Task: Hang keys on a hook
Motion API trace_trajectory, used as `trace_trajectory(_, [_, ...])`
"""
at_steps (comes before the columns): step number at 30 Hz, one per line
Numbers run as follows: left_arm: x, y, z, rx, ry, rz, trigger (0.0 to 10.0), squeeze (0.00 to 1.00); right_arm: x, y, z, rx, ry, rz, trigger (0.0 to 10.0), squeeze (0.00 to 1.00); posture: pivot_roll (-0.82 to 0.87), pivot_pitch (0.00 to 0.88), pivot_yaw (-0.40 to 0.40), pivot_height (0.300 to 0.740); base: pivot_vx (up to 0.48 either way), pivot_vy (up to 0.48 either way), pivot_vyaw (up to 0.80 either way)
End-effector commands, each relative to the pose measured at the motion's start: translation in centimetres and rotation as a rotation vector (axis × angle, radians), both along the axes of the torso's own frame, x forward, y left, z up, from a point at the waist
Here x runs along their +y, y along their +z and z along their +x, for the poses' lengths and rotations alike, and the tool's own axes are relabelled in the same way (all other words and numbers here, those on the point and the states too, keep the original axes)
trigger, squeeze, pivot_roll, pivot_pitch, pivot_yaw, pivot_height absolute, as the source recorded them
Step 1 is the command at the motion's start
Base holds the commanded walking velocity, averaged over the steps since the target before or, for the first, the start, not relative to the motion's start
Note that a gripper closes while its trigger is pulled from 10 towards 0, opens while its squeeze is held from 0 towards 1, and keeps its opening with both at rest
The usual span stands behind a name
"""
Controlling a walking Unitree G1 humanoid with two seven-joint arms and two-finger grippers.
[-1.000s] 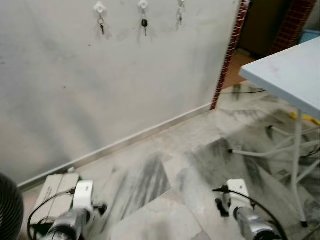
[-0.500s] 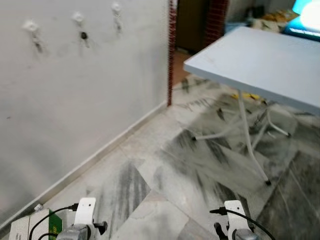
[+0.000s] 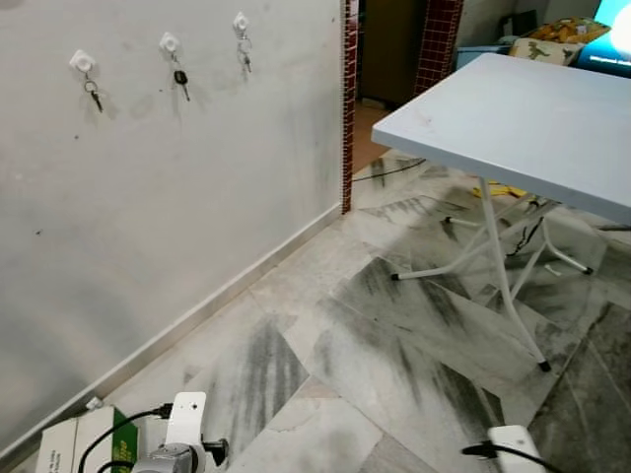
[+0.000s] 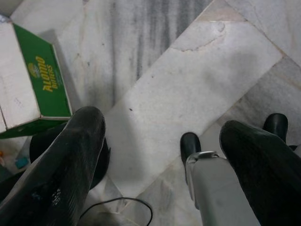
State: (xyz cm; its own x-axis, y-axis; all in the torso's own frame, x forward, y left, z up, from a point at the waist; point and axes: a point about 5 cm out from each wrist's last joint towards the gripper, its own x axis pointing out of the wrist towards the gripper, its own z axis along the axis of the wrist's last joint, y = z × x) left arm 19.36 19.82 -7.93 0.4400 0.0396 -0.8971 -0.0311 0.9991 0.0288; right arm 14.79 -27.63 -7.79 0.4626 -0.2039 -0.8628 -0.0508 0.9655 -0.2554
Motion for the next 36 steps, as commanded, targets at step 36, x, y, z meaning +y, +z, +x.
trace_trajectory(36, [0.9,0.3,0.3,-0.002,-0.011,0.030,10.0,0.00,4.9,-0.5,2.0,-0.125,0.032,0.023,10.0,0.00,-0.06,0.000,0.090,0.740,0.000,-0.191,0.00])
